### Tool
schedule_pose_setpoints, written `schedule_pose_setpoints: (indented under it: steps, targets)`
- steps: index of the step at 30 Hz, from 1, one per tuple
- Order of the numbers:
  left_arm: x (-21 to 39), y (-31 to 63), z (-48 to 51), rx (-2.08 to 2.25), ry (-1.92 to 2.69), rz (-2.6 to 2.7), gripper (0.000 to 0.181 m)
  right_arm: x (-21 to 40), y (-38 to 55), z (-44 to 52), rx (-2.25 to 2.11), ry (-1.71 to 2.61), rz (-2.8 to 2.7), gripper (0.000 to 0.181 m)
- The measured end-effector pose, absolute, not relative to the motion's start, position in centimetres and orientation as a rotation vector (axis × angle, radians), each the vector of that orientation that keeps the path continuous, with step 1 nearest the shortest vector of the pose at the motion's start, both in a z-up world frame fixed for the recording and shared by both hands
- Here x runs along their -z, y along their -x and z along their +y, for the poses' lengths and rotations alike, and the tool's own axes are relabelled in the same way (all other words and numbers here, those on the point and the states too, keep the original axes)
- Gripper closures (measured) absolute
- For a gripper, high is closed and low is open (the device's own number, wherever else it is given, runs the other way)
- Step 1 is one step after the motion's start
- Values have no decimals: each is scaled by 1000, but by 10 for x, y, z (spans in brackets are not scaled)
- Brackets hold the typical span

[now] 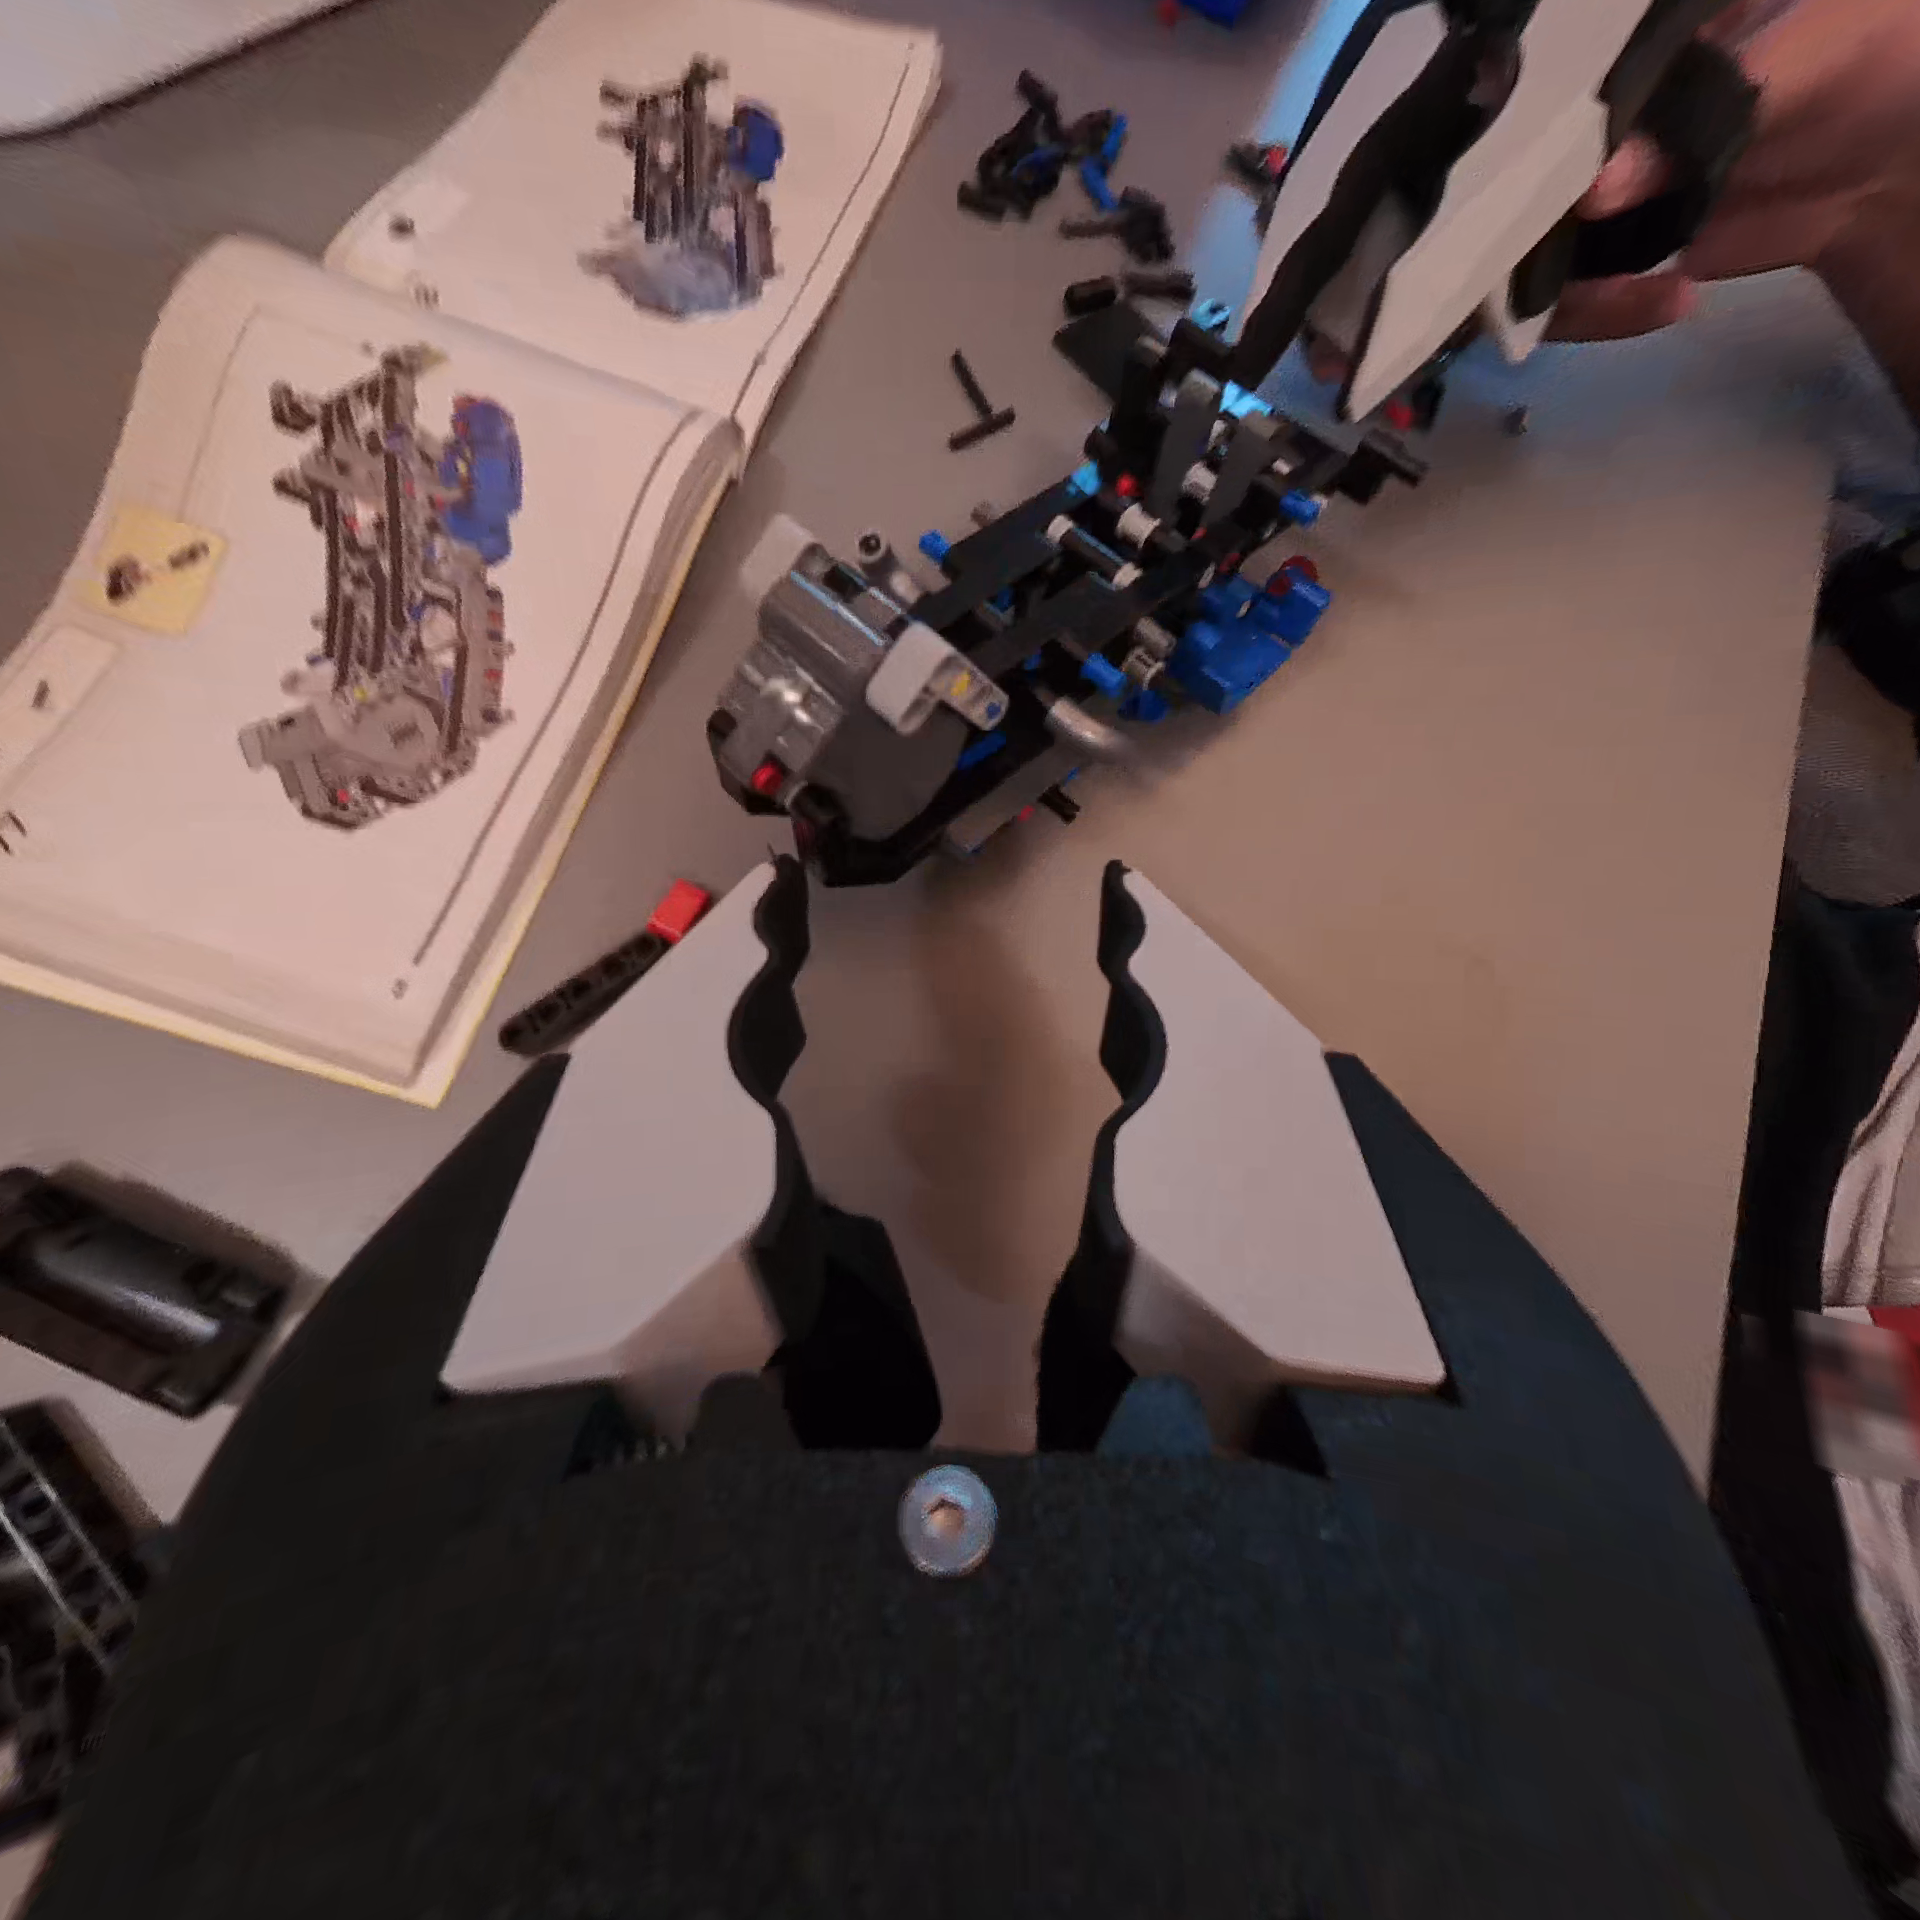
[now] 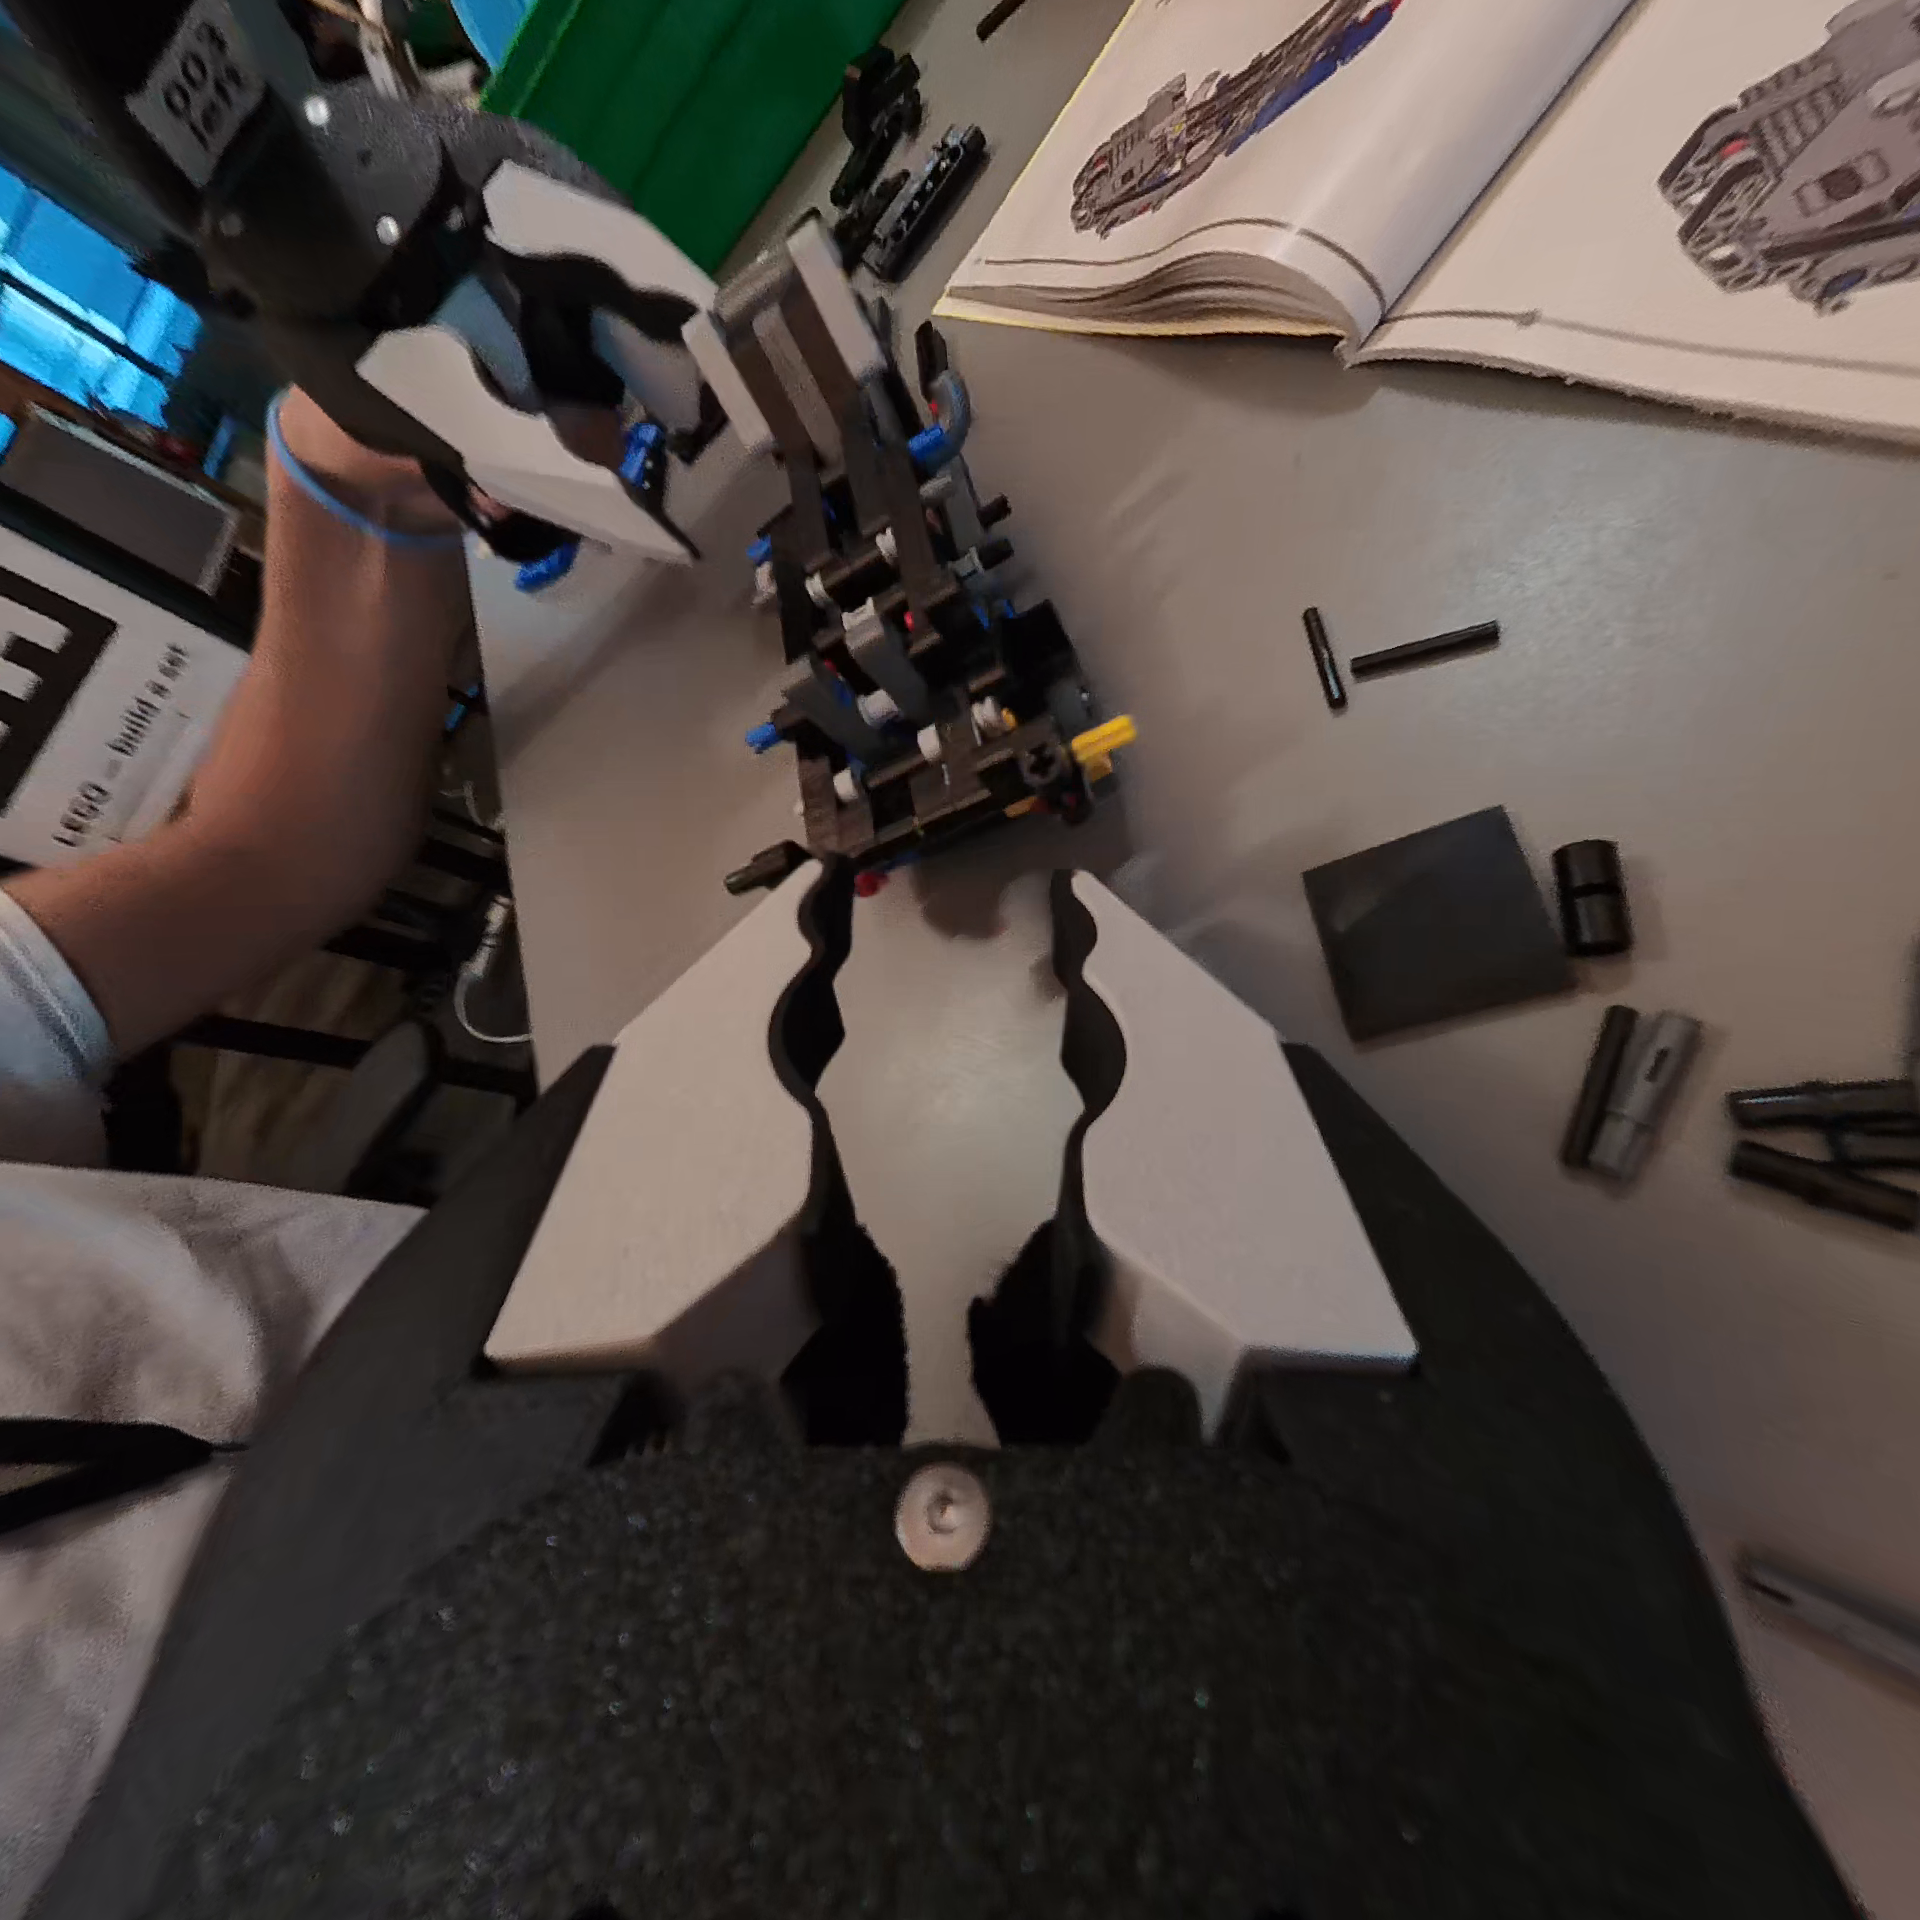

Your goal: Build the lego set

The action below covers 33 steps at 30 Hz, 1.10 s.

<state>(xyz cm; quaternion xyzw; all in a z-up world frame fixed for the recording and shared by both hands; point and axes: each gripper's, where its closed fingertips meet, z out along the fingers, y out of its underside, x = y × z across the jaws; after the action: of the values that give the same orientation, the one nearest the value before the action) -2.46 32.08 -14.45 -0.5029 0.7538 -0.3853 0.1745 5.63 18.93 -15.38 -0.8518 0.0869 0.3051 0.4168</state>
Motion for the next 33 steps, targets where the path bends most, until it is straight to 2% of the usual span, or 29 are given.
schedule_pose_setpoints:
  steps: [1, 3, 6, 10, 12, 24, 29, 33]
  targets:
    - [142, 22, 323, 1130, 1370, 2131, 125, 154, -58, 189, -734, 2147, 193, 143]
    - [137, 17, 325, 1205, 1263, 2137, 113, 152, -57, 189, -710, 2153, 147, 143]
    - [133, 6, 323, 1291, 1144, 2177, 105, 151, -45, 186, -730, 2173, 95, 143]
    - [143, -4, 314, 1332, 1037, 2319, 112, 152, -29, 192, -803, 2146, 81, 141]
    - [146, -9, 314, 1331, 1035, 2339, 126, 149, -27, 196, -804, 2117, 83, 141]
    - [147, 34, 316, 1105, 1494, 2019, 127, 132, -70, 195, -689, 2090, 58, 140]
    - [145, 54, 304, 1098, 1603, 1850, 131, 150, -33, 186, -575, 2204, -139, 138]
    - [146, 65, 296, 1021, 1590, 1783, 135, 155, -26, 200, -325, 2170, -40, 144]
